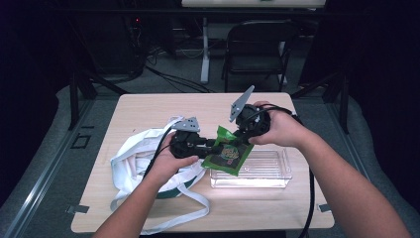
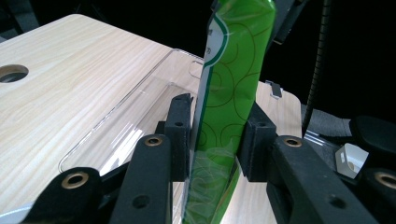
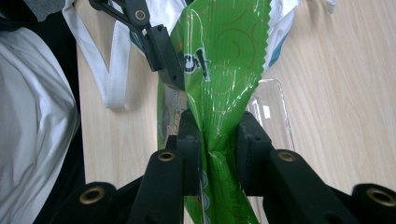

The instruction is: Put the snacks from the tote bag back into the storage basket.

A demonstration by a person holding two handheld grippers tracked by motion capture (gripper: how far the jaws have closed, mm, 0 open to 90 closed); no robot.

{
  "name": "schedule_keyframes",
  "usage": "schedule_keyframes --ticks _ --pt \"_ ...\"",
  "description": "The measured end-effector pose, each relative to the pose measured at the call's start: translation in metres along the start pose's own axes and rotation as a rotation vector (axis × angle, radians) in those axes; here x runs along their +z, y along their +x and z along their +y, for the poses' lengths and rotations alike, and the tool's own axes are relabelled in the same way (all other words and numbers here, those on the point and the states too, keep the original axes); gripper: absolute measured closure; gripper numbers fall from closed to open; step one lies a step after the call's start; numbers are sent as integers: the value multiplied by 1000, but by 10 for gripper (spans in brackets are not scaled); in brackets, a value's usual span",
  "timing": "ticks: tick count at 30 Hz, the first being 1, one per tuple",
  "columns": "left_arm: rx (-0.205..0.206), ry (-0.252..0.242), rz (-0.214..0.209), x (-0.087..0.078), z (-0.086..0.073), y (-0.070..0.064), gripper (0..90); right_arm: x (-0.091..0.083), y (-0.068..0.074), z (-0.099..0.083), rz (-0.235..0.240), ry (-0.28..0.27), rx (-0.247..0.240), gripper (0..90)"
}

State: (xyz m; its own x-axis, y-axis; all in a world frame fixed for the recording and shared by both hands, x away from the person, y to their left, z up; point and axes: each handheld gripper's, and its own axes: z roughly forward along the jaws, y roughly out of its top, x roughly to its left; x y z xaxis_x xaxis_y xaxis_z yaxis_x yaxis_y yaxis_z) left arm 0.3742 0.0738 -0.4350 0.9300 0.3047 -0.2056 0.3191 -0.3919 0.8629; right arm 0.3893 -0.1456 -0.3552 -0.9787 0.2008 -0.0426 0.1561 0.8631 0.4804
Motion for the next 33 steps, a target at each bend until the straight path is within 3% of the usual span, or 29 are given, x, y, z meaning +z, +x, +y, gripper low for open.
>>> schedule_keyframes --ticks 33 --pt "-22 19 30 -4 -1 3 613 -7 -1 -3 -31 35 -12 748"
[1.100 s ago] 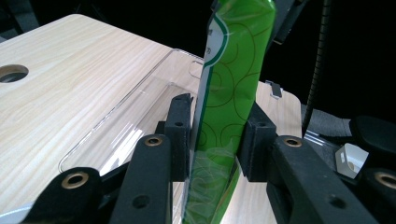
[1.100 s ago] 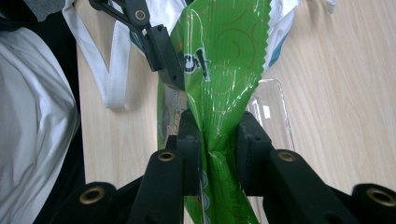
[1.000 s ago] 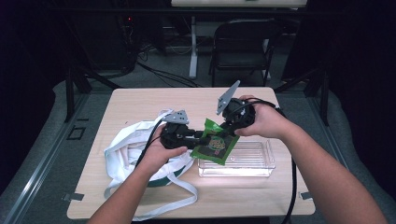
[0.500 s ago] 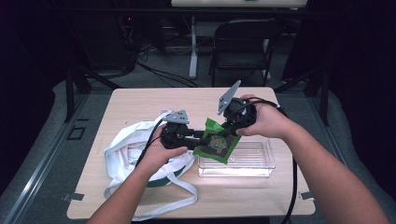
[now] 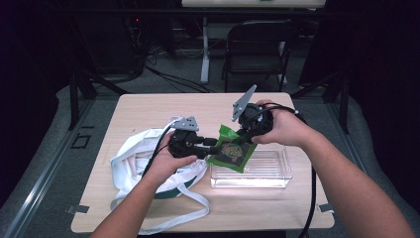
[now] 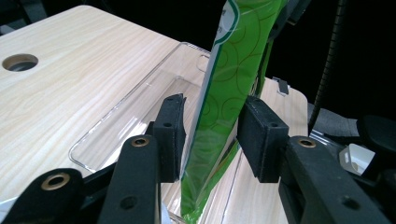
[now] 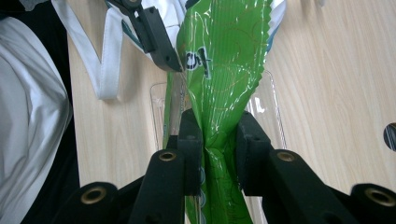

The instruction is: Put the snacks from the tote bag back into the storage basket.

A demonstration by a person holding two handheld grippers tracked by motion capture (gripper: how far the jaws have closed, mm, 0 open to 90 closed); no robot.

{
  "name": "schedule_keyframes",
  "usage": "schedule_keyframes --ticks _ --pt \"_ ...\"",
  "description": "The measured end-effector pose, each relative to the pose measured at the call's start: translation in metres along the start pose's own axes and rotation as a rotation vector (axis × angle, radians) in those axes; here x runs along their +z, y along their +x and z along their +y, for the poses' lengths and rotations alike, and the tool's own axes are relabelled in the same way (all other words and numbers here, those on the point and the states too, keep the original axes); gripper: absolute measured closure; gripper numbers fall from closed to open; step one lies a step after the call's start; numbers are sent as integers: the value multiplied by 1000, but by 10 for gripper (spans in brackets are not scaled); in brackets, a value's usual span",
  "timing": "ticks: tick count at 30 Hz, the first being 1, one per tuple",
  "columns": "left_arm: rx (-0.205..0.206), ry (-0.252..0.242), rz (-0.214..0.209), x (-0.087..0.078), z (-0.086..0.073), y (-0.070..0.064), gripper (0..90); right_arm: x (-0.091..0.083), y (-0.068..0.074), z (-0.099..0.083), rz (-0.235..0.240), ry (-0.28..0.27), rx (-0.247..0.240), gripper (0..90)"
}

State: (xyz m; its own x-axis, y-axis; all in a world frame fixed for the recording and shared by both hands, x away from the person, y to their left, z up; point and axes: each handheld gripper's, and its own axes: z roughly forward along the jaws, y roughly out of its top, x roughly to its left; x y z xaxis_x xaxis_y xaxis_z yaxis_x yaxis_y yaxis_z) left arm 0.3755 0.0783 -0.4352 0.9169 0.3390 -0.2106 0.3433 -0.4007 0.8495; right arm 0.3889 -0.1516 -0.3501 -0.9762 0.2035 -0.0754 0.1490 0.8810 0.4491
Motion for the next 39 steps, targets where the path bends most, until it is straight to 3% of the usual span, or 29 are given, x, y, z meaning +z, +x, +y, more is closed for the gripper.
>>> schedule_keyframes --ticks 19,31,39 --pt "-14 19 62 -13 -8 4 563 -9 -2 -4 -41 30 -7 747" --pt "-47 27 104 -23 -18 12 545 -11 -5 -8 -62 50 0 747" --pt "-72 31 140 -29 -23 17 536 -12 -7 -6 -92 80 -23 746"
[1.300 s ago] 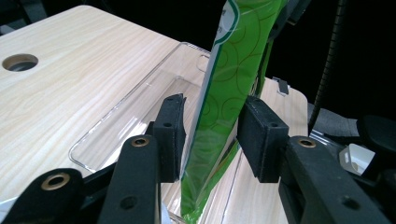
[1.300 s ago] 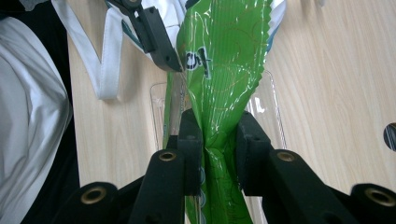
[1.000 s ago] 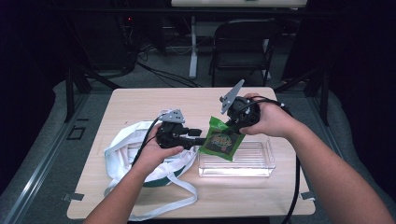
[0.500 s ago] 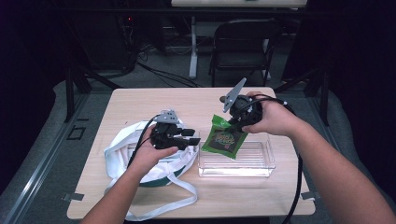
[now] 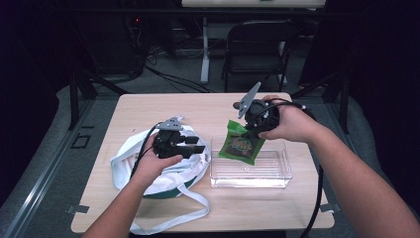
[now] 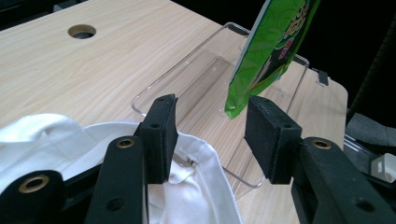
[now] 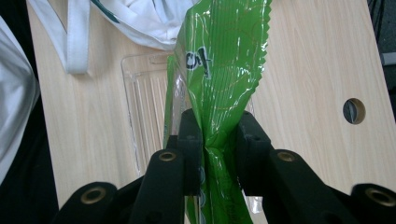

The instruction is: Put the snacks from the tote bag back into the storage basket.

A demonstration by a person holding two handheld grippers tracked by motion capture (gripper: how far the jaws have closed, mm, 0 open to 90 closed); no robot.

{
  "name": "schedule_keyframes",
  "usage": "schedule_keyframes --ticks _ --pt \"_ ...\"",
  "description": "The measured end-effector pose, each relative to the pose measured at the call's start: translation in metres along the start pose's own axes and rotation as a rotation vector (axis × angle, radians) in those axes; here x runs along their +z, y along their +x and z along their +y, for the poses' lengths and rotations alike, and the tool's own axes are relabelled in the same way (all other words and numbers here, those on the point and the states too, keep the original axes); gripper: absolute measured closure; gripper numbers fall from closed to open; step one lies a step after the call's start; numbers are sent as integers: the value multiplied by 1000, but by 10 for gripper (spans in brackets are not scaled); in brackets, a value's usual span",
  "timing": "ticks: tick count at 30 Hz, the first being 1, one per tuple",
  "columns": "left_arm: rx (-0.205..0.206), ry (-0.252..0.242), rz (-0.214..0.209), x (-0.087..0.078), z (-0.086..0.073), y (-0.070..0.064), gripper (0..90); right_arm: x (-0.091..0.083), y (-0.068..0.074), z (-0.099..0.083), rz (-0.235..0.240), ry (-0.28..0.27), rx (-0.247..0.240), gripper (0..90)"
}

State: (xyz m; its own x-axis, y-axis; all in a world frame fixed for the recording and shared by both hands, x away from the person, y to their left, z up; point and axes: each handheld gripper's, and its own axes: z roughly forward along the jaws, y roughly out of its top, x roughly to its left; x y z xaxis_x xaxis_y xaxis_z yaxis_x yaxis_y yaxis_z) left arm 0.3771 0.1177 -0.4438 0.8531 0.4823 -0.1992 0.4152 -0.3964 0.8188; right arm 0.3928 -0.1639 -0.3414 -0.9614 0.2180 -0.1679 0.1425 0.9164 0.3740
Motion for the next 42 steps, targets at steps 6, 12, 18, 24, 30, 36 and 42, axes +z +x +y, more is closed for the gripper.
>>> schedule_keyframes --ticks 6,12,18,24,30,36,42 --pt "-21 21 23 -3 -3 3 529 5 0 3 -13 38 -31 746" --pt "-50 16 34 -6 -8 7 529 10 -1 8 -28 55 -63 745" --pt "-72 28 44 -4 -15 10 529 17 -2 11 -42 79 -93 744" --pt "-95 23 53 -5 -20 11 529 21 -5 13 -44 80 -109 744" --pt "-113 21 71 -10 -27 15 529 26 -6 13 -49 85 -109 742" --pt "-157 9 85 -16 -41 24 529 33 -9 15 -56 91 -123 742" --pt "-168 6 97 -17 -49 28 529 44 -11 18 -52 95 -127 742"
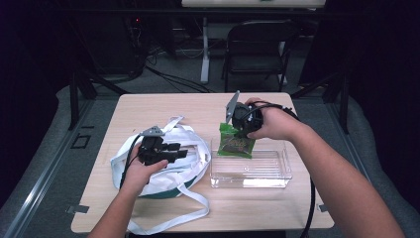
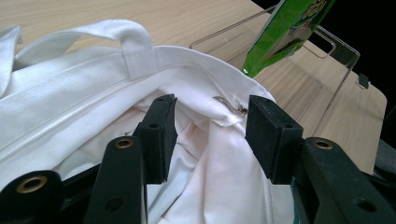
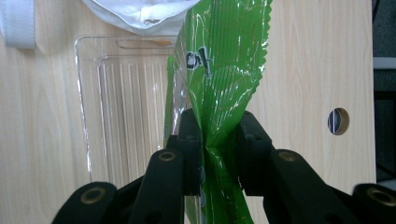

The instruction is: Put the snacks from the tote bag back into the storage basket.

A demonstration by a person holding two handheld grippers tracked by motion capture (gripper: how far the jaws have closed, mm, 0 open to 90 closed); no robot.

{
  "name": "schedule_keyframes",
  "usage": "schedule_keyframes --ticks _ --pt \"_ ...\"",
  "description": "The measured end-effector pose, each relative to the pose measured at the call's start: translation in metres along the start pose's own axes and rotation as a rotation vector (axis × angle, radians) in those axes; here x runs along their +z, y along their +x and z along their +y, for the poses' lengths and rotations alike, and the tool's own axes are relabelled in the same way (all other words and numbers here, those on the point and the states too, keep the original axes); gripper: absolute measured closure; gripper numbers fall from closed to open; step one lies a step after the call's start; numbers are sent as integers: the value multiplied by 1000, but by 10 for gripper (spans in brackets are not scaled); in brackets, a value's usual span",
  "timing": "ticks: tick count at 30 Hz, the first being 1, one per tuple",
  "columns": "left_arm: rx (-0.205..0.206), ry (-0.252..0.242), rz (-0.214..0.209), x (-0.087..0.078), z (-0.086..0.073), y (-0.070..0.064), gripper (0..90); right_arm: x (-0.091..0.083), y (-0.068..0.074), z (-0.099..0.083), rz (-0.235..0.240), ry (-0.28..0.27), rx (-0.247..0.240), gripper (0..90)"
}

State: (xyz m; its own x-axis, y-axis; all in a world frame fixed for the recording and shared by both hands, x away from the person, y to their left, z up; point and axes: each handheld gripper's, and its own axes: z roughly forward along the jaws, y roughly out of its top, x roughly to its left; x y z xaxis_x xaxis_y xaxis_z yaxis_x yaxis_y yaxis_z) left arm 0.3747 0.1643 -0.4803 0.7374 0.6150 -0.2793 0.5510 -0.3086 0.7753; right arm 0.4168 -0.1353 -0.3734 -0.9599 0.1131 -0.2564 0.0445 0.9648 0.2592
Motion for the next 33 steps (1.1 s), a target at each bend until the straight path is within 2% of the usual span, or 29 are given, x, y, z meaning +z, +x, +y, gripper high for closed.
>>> schedule_keyframes --ticks 5,14,16,22,28,33 --pt "-15 -10 -4 -2 -5 3 529 6 -1 2 5 -4 -4 742" --pt "-30 -19 5 -6 -10 8 529 16 -6 -1 -13 5 -11 739" --pt "-35 -24 7 -7 -11 9 529 18 -8 -1 -18 24 -25 739" --pt "-43 -35 12 -12 -12 13 532 24 -12 -1 -22 18 -27 739" --pt "-36 -28 11 -12 -14 13 534 32 -14 1 -25 14 -30 739" --pt "-32 -31 11 -14 -14 13 535 46 -14 3 -24 26 -40 737"
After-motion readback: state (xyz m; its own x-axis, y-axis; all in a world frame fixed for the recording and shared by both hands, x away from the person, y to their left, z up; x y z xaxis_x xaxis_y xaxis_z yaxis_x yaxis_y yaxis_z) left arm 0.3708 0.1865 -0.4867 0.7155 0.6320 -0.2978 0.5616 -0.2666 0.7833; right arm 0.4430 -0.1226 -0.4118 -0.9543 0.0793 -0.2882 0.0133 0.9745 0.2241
